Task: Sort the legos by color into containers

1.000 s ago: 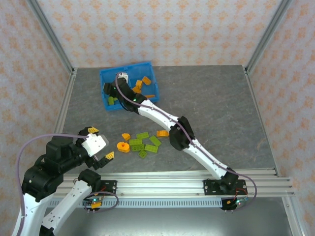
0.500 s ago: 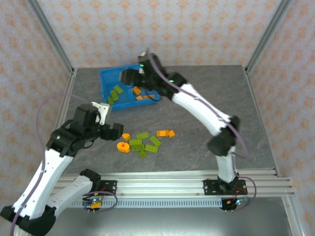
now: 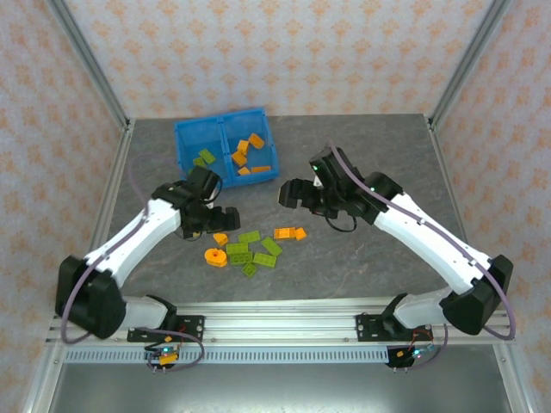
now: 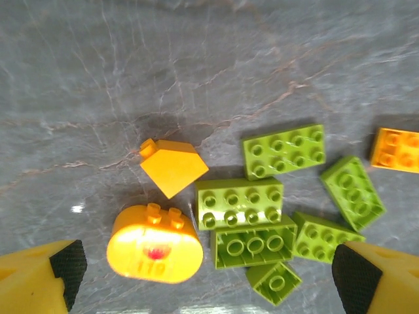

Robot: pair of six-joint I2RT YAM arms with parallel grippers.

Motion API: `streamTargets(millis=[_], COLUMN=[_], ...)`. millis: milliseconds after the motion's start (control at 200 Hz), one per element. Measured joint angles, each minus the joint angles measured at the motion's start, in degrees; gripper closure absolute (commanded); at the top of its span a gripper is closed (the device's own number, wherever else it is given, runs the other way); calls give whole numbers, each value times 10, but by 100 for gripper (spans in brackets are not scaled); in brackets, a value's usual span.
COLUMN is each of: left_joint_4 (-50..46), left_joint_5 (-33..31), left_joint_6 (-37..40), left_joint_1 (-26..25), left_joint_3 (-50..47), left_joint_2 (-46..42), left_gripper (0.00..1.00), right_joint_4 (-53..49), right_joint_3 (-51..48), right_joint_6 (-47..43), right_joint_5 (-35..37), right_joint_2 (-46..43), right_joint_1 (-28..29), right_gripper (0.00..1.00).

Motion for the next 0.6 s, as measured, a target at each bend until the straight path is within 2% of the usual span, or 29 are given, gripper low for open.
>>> streamTargets(millis=[175,420,601], left_joint_4=[25,85,116], left_joint_5=[-8,-10,-5], left_joint_6=[-27,-46,-53], left_joint_1=[0,8,28], left_joint_3=[-19,-35,-49], left_joint_2=[46,110,143], left_gripper=[3,14,25], right_joint_4=[7,-7,-33], right_joint_3=[-28,-41,-41], right_joint_6=[29,22,7], right_joint_5=[1,2,-32], right_joint_2=[-30,-55,-50], right_joint_1=[0,0,0], right_gripper=[10,9,9])
